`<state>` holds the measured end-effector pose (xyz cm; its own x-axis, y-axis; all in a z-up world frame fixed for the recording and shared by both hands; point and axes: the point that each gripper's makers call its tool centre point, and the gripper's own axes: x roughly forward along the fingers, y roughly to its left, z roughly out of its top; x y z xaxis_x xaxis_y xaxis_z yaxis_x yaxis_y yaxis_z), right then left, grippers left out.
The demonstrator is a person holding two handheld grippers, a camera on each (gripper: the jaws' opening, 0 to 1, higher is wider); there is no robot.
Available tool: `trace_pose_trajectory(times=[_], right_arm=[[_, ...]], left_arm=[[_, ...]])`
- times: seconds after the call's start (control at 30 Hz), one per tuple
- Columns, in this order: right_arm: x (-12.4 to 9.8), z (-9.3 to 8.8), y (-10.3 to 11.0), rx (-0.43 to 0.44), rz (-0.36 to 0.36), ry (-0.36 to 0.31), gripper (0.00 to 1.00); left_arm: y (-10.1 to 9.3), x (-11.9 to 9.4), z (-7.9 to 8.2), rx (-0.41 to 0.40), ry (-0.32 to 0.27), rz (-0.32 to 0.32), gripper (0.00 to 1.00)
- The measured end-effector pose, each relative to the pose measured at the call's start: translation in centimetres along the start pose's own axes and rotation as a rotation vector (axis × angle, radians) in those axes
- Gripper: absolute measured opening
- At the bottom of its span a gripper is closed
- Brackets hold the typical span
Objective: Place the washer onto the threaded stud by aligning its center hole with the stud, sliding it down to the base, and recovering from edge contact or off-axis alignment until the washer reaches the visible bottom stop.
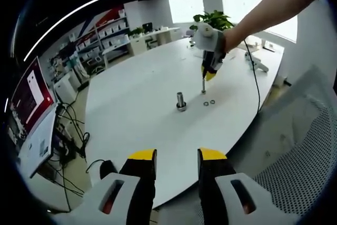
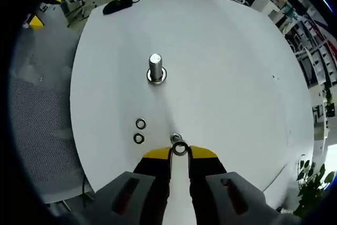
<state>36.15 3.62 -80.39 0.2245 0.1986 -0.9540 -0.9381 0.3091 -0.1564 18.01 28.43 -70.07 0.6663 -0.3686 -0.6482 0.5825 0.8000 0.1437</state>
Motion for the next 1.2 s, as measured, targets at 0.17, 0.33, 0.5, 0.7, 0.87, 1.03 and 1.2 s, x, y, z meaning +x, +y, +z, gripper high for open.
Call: trace_pose_trajectory(times=[0.17, 0.33, 0.5, 0.7, 0.87, 1.03, 1.2], right_arm=[[0.4, 0.1, 0.0, -0.004, 0.002, 0.003, 0.14], [0.7, 0.2, 0.0, 0.002, -0.004, 0.002, 0.14], [0.9, 0.2, 0.0, -0.007, 0.002, 0.007, 0.14], [1.7, -0.1, 0.2, 0.004, 0.005, 0.016, 0.14], [2.9, -0.7, 0.2, 0.020, 0.014, 0.027, 0.14], [3.7, -1.0, 0.5, 0.050, 0.028, 0.029, 0.14], [4.5, -1.3, 0.7, 0.061, 0.033, 0.037, 0.15]], left_arm=[[0.0, 0.0, 0.0, 0.000, 0.002, -0.002, 0.29], [0.0, 0.1, -0.1, -0.002, 0.002, -0.002, 0.29], [-0.1, 0.1, -0.1, 0.000, 0.006, -0.006, 0.29], [-0.2, 0.2, -0.2, 0.004, 0.011, -0.010, 0.29], [-0.4, 0.2, -0.3, 0.009, 0.018, -0.016, 0.29], [-0.4, 0.2, -0.3, 0.009, 0.021, -0.017, 0.29], [-0.4, 0.2, -0.3, 0.005, 0.020, -0.018, 0.29]])
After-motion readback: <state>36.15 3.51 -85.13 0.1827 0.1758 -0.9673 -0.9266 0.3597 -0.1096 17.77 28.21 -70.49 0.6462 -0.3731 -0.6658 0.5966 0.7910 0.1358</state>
